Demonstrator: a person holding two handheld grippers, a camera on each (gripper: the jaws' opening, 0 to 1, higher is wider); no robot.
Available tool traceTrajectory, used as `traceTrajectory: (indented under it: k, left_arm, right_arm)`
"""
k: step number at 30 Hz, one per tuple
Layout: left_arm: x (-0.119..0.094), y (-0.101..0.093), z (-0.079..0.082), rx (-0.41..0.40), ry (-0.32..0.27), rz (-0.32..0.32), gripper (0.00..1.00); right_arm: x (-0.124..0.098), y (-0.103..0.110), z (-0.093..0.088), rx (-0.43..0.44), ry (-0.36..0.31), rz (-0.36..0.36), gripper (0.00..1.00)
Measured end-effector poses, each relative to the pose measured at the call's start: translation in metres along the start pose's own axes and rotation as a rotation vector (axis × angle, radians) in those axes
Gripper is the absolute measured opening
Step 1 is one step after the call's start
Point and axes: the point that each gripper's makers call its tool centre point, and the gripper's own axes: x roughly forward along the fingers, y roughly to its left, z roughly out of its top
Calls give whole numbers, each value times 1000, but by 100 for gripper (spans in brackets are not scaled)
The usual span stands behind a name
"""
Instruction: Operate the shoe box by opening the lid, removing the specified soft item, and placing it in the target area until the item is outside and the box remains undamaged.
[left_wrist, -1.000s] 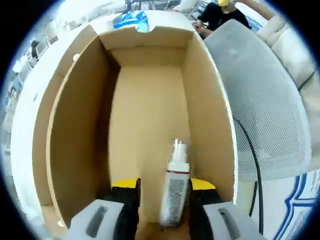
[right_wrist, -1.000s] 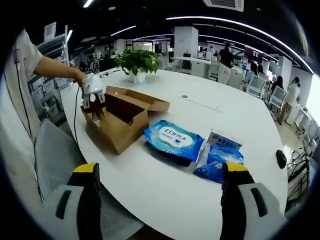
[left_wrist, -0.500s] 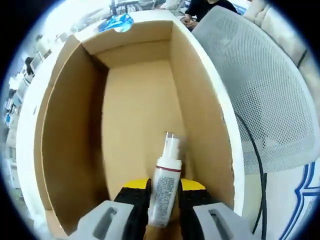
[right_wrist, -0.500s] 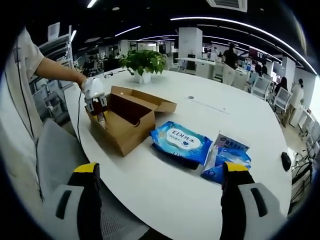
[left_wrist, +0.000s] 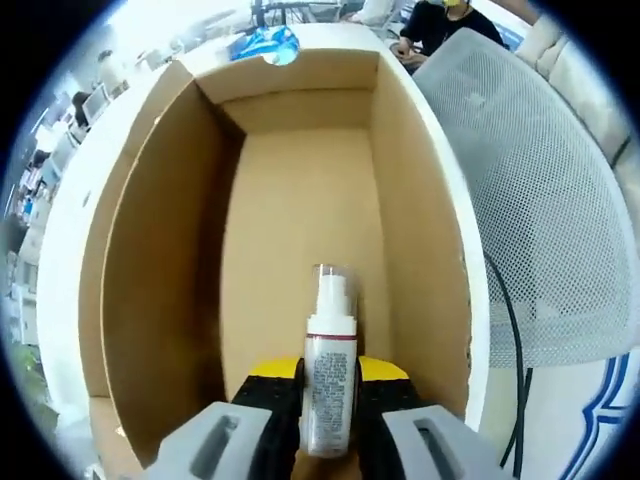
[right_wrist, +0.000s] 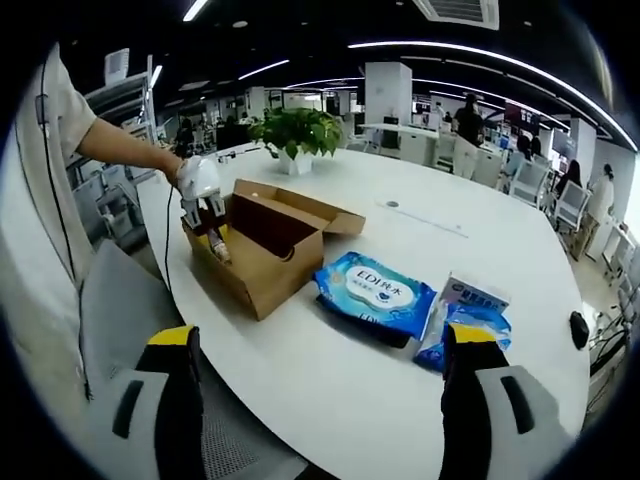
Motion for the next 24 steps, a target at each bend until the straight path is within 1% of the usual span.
traceTrajectory:
  k: [1,7,11,14,21,23,24]
  left_arm:
    - [-1,0,2,-26,-10,-2,18]
    - [-8,0,9,-70,-57,9,18]
    - [-14,1,12,-93,-83,30,18]
    - [-20,0,18,-116,-115,43,18]
    - [-34,-2,34,-119,-175,72,18]
    - [-39,-3,40,-116,-194,79,18]
    - [-43,-4,46,-108,-212,85,18]
  right_arm:
    - [0,1,1,-5,-4,5,92]
    - [0,5,6,-15,-23,14,91]
    - [3,11,10,-23,-32,33,90]
    - [5,16,13,-38,-40,49,87]
    - [11,28,20,-78,-52,91,79]
    - [13,31,24,-93,-61,99,77]
    - [13,32,25,-97,-64,104,76]
